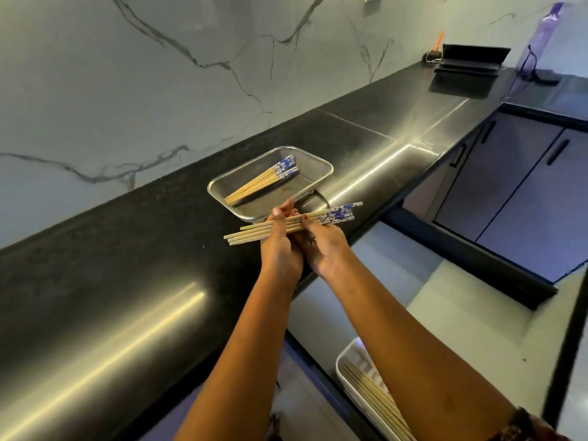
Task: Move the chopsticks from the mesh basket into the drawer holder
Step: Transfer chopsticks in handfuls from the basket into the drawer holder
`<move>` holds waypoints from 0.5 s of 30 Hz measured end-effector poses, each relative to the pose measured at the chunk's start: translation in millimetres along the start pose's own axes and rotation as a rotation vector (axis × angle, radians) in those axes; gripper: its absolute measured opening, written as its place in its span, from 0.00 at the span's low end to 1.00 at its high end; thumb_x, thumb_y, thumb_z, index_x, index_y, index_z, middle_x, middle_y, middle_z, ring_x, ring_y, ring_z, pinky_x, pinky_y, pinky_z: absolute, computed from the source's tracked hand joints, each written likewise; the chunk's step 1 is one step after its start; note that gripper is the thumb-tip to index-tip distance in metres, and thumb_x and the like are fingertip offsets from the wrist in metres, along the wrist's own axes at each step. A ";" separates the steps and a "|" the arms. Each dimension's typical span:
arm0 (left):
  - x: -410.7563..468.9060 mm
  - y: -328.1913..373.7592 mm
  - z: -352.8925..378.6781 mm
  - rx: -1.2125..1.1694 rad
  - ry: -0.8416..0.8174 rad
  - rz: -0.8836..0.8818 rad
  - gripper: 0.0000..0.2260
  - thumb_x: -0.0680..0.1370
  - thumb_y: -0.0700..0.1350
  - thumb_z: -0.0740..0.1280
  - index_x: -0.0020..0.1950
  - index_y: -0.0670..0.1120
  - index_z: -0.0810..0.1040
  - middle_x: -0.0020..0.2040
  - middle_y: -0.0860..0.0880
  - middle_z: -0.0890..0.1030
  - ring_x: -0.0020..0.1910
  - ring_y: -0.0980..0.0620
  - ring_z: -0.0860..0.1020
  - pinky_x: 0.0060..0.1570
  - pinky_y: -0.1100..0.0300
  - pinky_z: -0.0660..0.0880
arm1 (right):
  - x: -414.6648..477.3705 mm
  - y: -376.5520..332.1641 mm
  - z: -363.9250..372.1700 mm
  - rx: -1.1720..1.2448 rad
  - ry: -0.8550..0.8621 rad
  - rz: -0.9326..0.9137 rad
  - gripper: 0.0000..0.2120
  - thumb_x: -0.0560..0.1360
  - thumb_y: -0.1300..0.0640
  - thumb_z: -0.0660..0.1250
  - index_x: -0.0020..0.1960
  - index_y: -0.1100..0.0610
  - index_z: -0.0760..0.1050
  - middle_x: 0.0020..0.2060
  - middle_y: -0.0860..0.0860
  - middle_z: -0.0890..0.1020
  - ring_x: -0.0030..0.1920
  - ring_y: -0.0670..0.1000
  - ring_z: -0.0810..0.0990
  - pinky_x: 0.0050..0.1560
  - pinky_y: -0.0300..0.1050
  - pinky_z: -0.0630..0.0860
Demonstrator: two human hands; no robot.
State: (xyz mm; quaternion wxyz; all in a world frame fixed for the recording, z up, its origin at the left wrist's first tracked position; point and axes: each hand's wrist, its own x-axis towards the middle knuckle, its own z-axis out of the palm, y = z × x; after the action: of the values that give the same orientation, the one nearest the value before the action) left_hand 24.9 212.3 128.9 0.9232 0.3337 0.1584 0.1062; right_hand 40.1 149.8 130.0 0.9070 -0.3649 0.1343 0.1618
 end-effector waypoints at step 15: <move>-77.9 -42.4 -7.3 0.066 -0.019 -0.141 0.09 0.80 0.45 0.59 0.47 0.43 0.76 0.53 0.44 0.82 0.54 0.47 0.81 0.60 0.46 0.74 | -59.8 -36.5 -123.9 -0.112 0.330 -0.139 0.16 0.80 0.53 0.60 0.63 0.61 0.74 0.48 0.53 0.77 0.45 0.50 0.78 0.43 0.38 0.76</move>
State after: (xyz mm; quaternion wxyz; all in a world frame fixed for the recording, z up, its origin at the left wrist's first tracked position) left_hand -46.2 161.0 113.3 0.9183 0.3530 0.1762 0.0326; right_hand -15.7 25.8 87.8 0.8599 -0.4449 0.2463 0.0439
